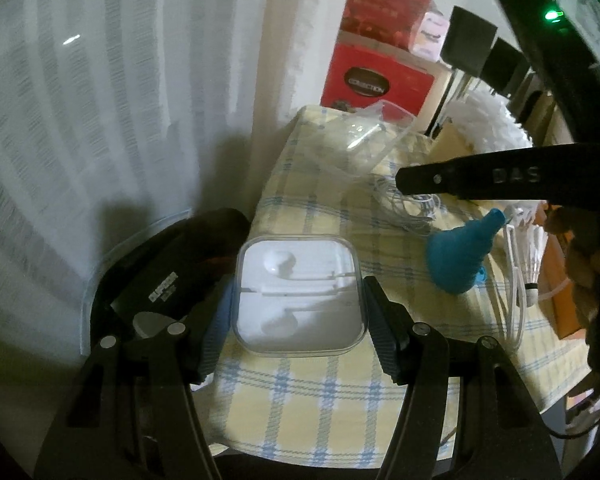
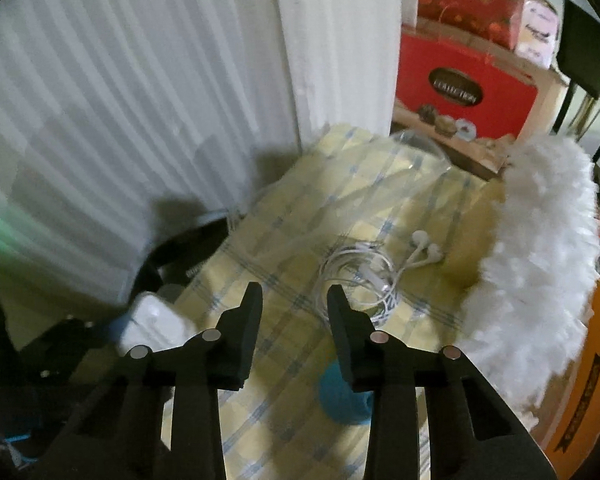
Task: Organize objects
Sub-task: 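Grasp the white earphones with the right tool while the left tool holds the case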
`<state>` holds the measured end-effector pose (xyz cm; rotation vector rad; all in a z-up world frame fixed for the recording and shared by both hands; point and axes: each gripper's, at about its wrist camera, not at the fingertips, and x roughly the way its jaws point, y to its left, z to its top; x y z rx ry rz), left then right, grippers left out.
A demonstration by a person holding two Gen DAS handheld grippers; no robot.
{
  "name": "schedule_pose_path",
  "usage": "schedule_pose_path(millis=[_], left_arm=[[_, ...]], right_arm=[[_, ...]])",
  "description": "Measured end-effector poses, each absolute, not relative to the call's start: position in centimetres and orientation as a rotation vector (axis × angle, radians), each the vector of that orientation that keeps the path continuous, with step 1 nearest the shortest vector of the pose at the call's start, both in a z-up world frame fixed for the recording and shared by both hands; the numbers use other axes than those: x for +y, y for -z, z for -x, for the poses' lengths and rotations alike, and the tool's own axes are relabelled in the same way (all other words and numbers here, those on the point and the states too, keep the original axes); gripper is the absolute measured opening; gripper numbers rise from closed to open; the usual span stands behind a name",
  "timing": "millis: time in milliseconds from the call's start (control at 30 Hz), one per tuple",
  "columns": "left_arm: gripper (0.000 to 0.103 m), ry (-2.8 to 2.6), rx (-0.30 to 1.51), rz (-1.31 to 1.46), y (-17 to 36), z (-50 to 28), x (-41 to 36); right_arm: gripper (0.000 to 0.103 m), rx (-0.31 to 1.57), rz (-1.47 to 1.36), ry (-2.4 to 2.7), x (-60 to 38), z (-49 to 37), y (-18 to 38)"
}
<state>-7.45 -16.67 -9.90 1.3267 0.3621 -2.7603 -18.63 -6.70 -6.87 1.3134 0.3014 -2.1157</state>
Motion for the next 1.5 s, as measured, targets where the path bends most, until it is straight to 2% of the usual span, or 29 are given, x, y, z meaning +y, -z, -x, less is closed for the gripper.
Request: schedule_pose_path(millis=[367,500,867,1033,1133,1233,1500], left_arm=[[0.059,2.761,0.381,-1.331,9.8,7.5,-17.1],[0.059,2.764,0.383,-1.332,9.7,7.4,-17.1],[0.059,2.76,0.399,-1.344,9.8,7.6,-17.1],[0.059,2.761,0.4,-1.345,9.8,7.5,-16.9],[0.059,2.761,0.396,-1.342,9.7,7.4,-16.9],[0.059,2.759,0.388,-1.342,9.7,7.3,-16.7],[0.059,2.777,0.384,-1.325,8.8,6.9,-16.1]], right_arm=[[0.032,0.519,-1.459,2.04,-9.9,19.8,10.4],[0.025,0.544,-1.493,2.023,-10.5,20.1,11.4],[0.023,0.544,-1.545,2.02,-10.1,21.3,13.6],[0.005,0.629,-1.497,2.035,-10.6,20.7,13.6],[0.004,0.688,-1.449,2.051,-10.7,20.0,13.6],[0.004,0.613,-1.437,2.045,-10.2,19.6,13.1],[0.004,0.219,-1.394,1.966,-7.0,19.1,9.6]])
